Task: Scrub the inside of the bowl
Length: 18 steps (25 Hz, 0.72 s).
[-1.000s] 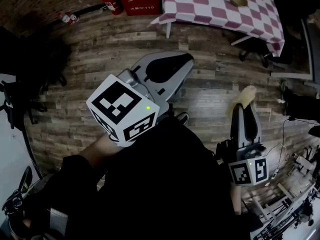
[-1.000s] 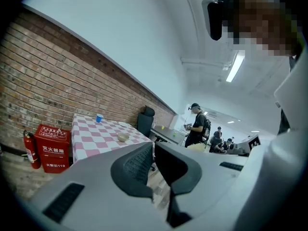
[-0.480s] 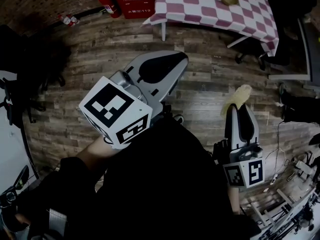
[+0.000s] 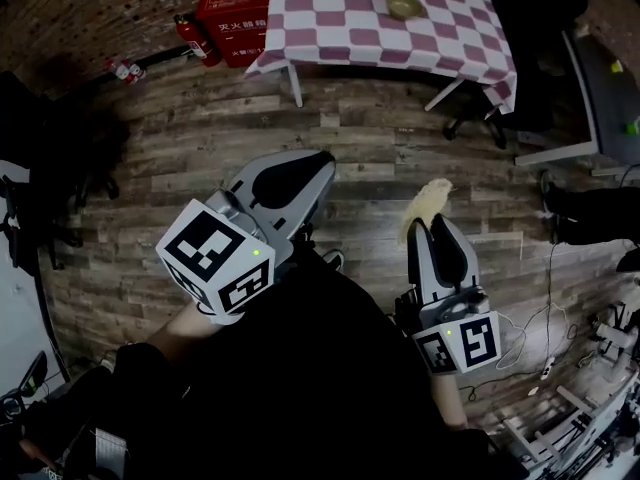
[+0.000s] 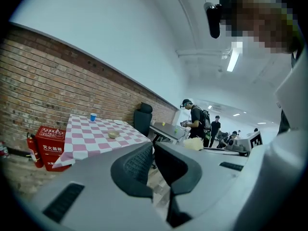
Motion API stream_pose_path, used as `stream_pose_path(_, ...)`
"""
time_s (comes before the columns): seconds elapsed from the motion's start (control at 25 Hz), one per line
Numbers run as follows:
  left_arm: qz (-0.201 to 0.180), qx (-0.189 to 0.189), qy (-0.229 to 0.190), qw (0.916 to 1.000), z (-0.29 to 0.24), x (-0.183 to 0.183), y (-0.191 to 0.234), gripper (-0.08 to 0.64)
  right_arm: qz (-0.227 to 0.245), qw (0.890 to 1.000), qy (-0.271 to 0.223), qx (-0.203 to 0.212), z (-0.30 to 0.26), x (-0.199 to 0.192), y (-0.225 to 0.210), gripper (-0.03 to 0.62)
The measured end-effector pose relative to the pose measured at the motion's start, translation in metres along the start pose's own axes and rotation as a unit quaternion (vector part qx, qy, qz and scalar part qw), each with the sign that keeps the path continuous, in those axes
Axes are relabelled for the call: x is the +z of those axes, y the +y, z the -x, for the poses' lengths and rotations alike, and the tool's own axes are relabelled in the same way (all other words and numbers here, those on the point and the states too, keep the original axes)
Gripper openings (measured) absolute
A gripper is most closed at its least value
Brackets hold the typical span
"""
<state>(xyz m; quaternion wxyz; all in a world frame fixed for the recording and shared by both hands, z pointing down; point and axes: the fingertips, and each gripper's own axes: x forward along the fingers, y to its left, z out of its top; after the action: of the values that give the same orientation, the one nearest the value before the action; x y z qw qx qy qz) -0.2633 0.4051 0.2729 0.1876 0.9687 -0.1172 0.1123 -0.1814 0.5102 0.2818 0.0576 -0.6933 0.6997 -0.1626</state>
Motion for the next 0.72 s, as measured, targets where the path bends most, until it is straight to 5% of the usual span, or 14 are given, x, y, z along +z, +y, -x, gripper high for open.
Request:
stream_pose_path(0.32,-0.018,-0.035,0.008,0.9992,-0.046,0.016,0.021,0.023,-0.014,0.999,-0.004,-0.038,-0.046,0.013,-0.036,0.103)
stream_pose_path(0.72,0.020,-0.086,-0.003,0.9961,-0.115,0.092,0.163,0.023,-0.008,0.993,0.040,-0.108,-0.188,0.043,-0.075,0.103)
